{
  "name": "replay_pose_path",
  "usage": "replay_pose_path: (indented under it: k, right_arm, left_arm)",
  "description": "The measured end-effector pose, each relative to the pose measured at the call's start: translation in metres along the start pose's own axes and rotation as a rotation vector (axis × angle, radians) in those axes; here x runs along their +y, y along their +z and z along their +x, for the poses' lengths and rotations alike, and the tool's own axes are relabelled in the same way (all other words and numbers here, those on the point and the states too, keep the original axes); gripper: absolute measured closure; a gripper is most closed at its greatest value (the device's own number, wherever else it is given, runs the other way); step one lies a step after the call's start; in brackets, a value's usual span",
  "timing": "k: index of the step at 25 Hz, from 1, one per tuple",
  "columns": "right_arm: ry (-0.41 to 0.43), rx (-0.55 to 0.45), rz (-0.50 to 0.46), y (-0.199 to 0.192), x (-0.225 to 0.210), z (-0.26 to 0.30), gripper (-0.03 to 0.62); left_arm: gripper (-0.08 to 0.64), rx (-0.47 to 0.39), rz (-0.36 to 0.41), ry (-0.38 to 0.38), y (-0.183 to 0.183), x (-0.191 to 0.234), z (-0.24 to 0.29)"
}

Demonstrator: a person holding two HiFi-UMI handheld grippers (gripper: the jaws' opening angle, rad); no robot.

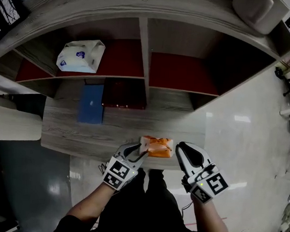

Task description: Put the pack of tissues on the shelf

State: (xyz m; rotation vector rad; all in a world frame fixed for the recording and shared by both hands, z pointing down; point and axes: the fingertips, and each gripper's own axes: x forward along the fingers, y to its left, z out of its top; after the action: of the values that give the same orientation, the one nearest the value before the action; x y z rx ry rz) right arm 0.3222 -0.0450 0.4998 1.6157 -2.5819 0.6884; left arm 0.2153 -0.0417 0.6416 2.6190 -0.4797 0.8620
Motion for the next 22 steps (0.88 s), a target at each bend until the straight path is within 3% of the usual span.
replay_pose_path:
  k: [5, 11, 20, 22]
  right_arm:
    - [-0.026, 0.002, 0.016, -0.003, -0.009, 0.000, 0.566]
    - [-0.025, 0.004, 0.014, -0.001, -0.009, -0.002, 0.566]
    - [-0.029, 0.003, 0.032, 0.003, -0.014, -0.017, 0.566]
    - [-0.024, 0.003, 0.031, 0.004, -0.014, -0.021, 0.566]
  left_arm:
    - [0.383, 0.089, -0.019, -0.056, -0.029, -0.003, 0.026]
    - [0.360, 0.207, 0.019, -0.090, -0.059, -0.012, 0.047]
    - [0.364, 0.319, 0.096, -0.033, -0.083, -0.009, 0.069]
    - [0.438, 0.328, 0.100, -0.017, -0.083, -0.008, 0.069]
